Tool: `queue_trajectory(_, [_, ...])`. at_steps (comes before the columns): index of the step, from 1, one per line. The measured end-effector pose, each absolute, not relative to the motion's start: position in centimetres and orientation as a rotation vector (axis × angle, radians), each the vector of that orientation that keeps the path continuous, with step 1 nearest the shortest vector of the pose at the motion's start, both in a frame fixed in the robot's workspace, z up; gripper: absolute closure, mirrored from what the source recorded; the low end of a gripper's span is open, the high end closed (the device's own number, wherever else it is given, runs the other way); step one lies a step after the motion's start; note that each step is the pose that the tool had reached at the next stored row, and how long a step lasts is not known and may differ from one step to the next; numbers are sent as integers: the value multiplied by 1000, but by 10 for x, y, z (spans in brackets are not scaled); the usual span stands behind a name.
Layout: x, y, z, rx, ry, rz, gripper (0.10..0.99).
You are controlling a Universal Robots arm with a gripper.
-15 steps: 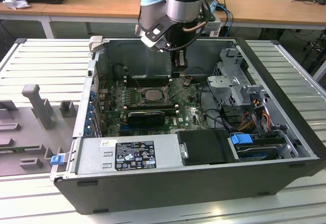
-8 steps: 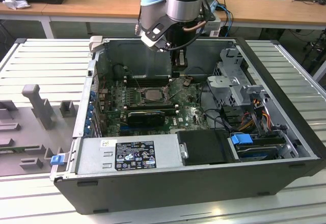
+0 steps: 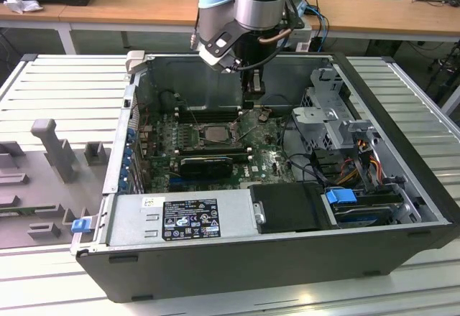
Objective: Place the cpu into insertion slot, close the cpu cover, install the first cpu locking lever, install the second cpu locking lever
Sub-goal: 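Close the cpu cover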
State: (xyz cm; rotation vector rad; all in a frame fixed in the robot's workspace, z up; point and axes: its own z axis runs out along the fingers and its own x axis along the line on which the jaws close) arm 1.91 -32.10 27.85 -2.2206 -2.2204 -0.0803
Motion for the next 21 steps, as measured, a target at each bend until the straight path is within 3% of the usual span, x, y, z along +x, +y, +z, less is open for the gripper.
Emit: queue_trajectory(21, [45,-322,279,-2217,-2217,-74,980])
